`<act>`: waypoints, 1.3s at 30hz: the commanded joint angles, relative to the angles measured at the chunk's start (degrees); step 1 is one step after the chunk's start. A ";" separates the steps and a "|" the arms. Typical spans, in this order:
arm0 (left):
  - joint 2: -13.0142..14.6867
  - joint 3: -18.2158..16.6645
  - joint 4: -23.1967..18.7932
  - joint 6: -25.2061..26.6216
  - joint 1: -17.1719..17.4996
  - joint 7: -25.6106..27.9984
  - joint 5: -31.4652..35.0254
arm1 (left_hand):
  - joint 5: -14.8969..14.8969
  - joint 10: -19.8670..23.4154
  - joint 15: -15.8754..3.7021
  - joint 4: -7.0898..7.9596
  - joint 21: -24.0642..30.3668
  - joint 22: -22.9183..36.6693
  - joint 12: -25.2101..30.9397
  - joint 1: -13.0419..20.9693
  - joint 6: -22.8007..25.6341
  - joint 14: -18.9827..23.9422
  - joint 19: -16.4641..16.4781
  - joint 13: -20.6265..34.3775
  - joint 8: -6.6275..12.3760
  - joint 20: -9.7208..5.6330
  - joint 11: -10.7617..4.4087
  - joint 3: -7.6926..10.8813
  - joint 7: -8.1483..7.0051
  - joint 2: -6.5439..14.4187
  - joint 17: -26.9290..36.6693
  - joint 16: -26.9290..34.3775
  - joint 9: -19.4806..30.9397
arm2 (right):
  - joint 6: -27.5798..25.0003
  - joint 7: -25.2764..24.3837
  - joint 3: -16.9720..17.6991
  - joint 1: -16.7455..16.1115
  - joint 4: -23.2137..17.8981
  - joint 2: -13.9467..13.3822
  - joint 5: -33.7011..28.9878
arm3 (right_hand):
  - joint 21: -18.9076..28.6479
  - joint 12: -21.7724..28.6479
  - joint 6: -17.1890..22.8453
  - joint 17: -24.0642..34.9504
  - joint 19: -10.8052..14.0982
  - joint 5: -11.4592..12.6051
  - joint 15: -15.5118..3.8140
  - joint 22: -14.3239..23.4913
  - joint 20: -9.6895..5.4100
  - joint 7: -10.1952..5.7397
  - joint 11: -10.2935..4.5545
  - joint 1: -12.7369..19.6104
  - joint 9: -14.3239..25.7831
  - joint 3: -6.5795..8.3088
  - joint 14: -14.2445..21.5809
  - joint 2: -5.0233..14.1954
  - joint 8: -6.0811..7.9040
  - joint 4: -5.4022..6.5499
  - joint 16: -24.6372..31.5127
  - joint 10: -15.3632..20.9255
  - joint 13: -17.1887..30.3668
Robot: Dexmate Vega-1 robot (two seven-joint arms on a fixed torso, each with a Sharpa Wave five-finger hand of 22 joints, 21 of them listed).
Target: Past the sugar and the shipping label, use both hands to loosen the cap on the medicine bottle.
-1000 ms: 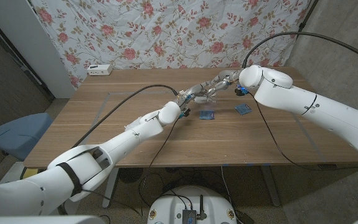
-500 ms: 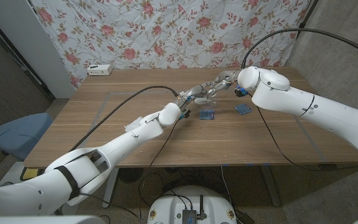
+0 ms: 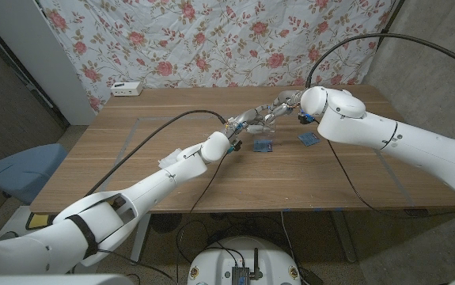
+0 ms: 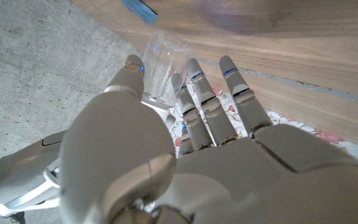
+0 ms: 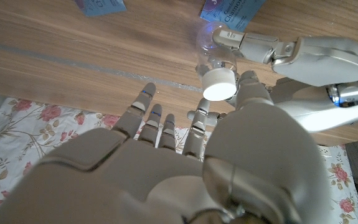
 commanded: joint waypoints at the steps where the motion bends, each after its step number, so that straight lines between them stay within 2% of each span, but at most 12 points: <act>1: 0.47 -0.27 -0.68 -0.18 0.38 -0.21 0.08 | 0.28 1.35 -2.74 -0.08 0.02 0.09 0.36 0.17 0.01 -0.20 -0.23 0.09 0.20 0.23 -0.86 0.45 -0.28 0.74 0.22 0.40 0.09 | -1.72 0.53 -1.75 0.95 -0.35 0.50 -1.54 | 0.30 0.48 1.10 0.17 0.46 0.56 0.04 0.28 -0.12 0.02 0.25 -0.04 0.33 -0.05 0.57 0.20 0.71 -0.31 0.18 0.56 0.14; 20: 0.70 -0.54 -0.25 -1.10 0.20 -0.79 -0.10 | 0.28 1.42 -2.75 -0.10 0.03 0.09 0.38 0.03 0.08 -0.15 -0.26 0.10 0.22 0.25 -0.81 0.75 -0.32 0.68 0.22 0.41 0.09 | -1.65 -1.32 -1.74 0.64 0.12 1.33 -1.51 | 0.65 0.90 5.12 0.13 1.85 0.71 -0.79 0.27 -0.61 -0.59 0.23 0.70 1.09 0.22 2.11 0.83 2.85 -1.41 0.75 2.18 0.15; 29: 1.24 -0.79 -1.46 -0.52 0.86 -0.76 -0.03 | 0.27 1.47 -2.71 -0.13 0.03 0.09 0.38 -0.02 0.23 -0.19 -0.28 0.10 0.26 0.25 -0.74 0.88 -0.50 0.60 0.21 0.39 0.09 | -2.09 -1.94 -2.05 0.44 0.04 1.59 -1.80 | 0.82 1.10 7.28 0.15 2.72 0.76 -1.22 0.26 -0.71 -0.92 0.00 1.38 1.45 0.46 2.98 1.19 4.03 -2.11 1.06 3.18 0.15; 39: 1.14 -0.87 -1.12 -0.98 0.97 -0.68 -0.12 | 0.27 1.44 -2.78 -0.10 0.04 0.09 0.37 -0.13 0.21 -0.15 -0.27 0.11 0.24 0.23 -0.75 1.04 -0.50 0.63 0.23 0.41 0.09 | -3.27 -1.90 -3.09 0.88 -0.31 1.57 -2.44 | 0.80 1.12 7.62 0.15 2.91 0.79 -1.49 0.26 -0.66 -1.18 -0.04 1.83 1.52 0.62 3.14 1.38 4.26 -2.50 1.11 3.48 0.15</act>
